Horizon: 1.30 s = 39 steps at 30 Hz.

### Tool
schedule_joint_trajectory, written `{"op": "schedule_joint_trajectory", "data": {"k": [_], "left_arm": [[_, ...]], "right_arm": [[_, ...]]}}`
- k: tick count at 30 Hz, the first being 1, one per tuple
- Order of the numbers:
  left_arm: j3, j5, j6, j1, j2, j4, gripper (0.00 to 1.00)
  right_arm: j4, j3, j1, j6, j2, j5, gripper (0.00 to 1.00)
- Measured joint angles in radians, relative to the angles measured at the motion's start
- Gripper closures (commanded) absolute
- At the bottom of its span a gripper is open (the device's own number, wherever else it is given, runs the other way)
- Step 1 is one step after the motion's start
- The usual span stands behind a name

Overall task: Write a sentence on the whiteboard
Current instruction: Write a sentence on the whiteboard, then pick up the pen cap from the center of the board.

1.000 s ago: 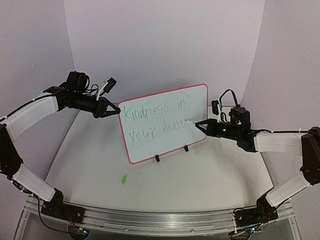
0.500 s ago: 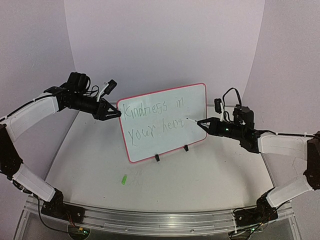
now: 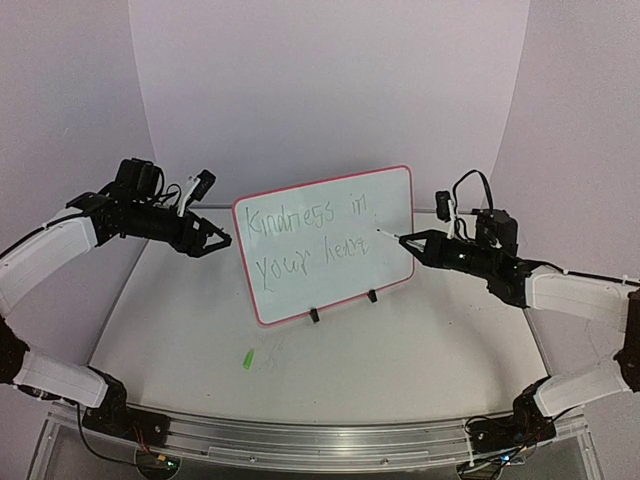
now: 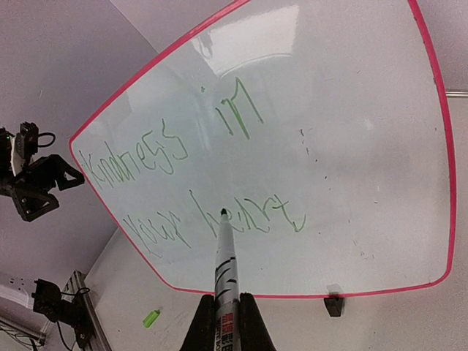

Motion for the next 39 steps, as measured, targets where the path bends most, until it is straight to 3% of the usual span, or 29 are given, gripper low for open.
{"op": "schedule_joint_trajectory", "data": {"k": [7,12,21,29,39], "left_arm": [[-0.242,-0.192,-0.272,-0.040,-0.190,0.064,0.14],[-0.361,-0.319,-0.470,-0.115,-0.236,0.058,0.15],[-0.560,-0.406,-0.744,-0.313,-0.258,0.136,0.33],[-0.690,-0.397,-0.932,-0.497,-0.127,0.346,0.44],[-0.677,-0.376,-0.946,-0.513,0.054,0.421,0.54]], "right_arm": [[-0.051,-0.025,0.000,-0.001,-0.049,0.005,1.00],[-0.101,-0.052,0.000,-0.004,-0.104,0.030,1.00],[-0.131,-0.121,0.031,0.000,-0.149,0.086,1.00],[-0.144,-0.128,0.129,0.000,-0.112,0.134,1.00],[-0.099,-0.128,0.194,0.020,-0.050,0.152,1.00]]}}
